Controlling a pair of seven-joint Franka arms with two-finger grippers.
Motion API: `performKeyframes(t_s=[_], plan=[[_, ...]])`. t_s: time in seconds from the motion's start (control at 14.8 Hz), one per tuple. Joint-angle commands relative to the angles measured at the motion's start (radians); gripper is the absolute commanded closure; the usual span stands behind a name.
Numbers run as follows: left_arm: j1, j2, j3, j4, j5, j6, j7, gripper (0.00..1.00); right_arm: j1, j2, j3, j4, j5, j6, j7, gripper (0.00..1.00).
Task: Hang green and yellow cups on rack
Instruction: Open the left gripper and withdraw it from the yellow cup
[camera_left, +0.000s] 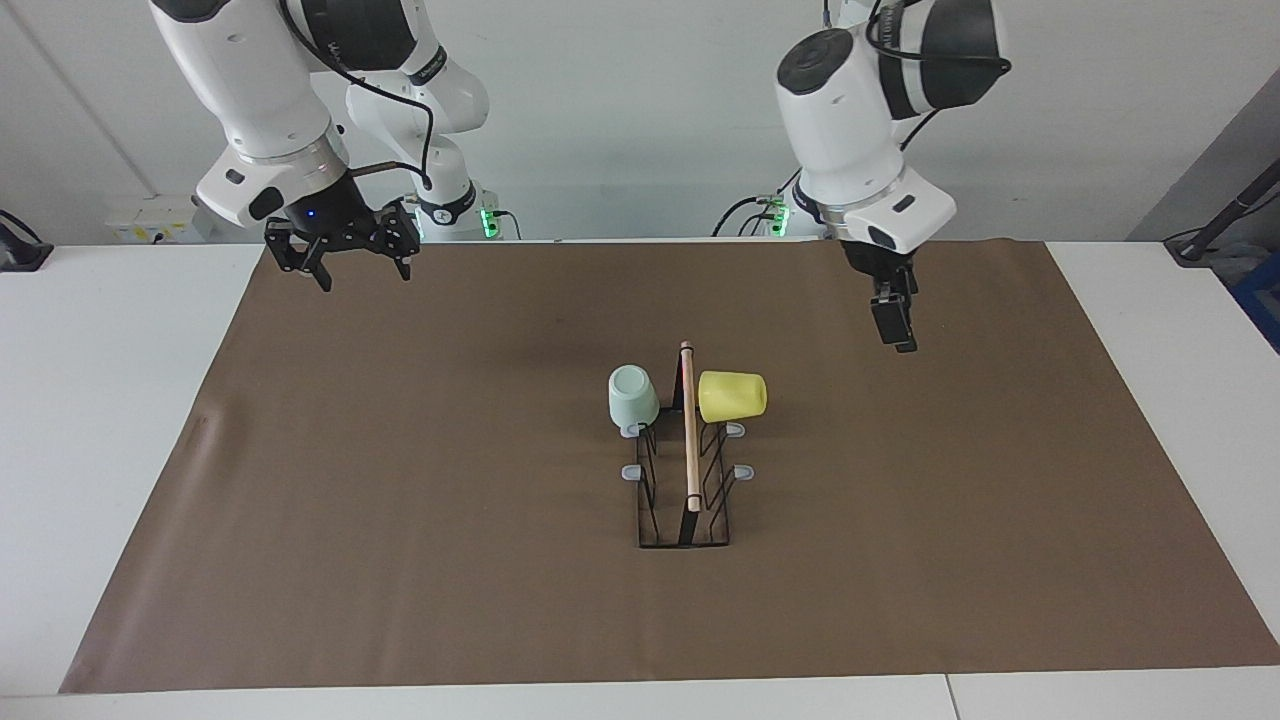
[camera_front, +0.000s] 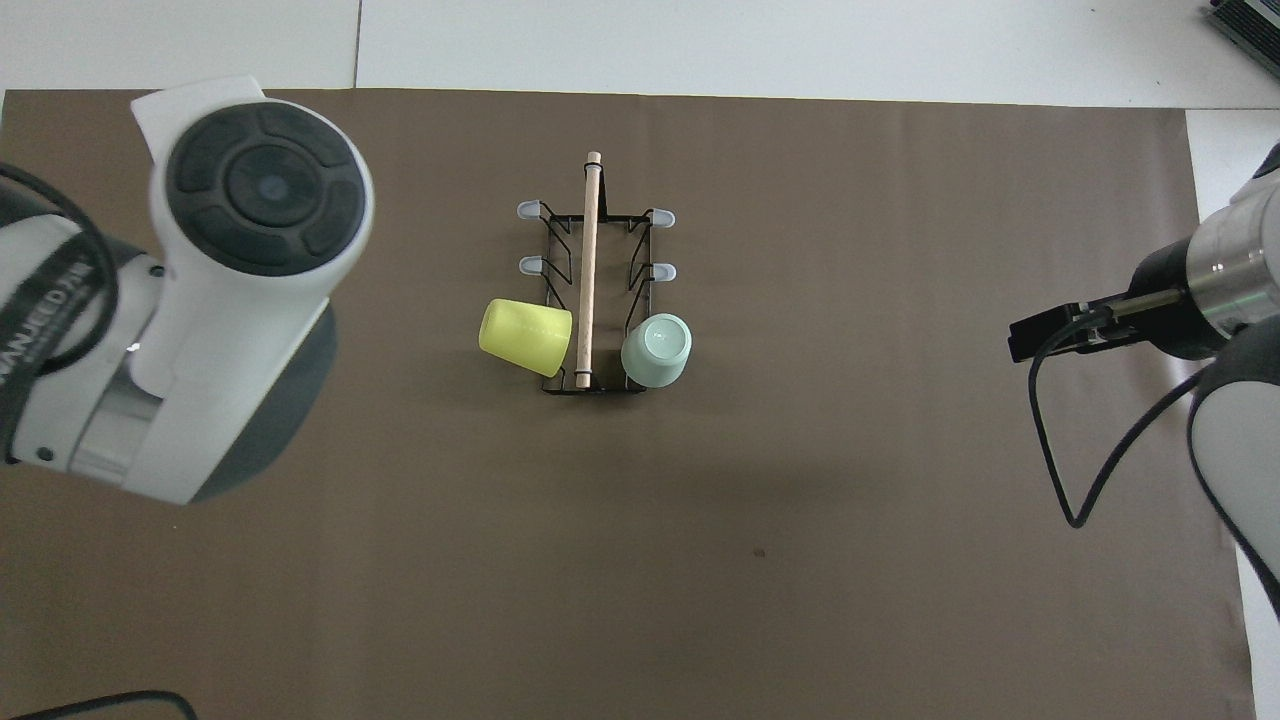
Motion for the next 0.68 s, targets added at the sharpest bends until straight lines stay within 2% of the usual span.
performKeyframes(t_s=[0.0, 0.14, 0.61], plan=[[0.095, -0.035, -0.010, -0.037, -0.098, 0.089, 0.187, 0.00, -0.020, 0.011, 0.014, 0.023, 0.017, -0.010, -0.016, 0.00], [0.162, -0.035, -0.008, -0.038, -0.182, 0.138, 0.357, 0.00, -0.020, 0.013, 0.014, 0.023, 0.010, -0.007, -0.017, 0.00], [0.357, -0.045, -0.008, -0.049, -0.458, 0.161, 1.057, 0.00, -0.037, 0.014, 0.014, 0.023, 0.007, 0.010, -0.017, 0.00]])
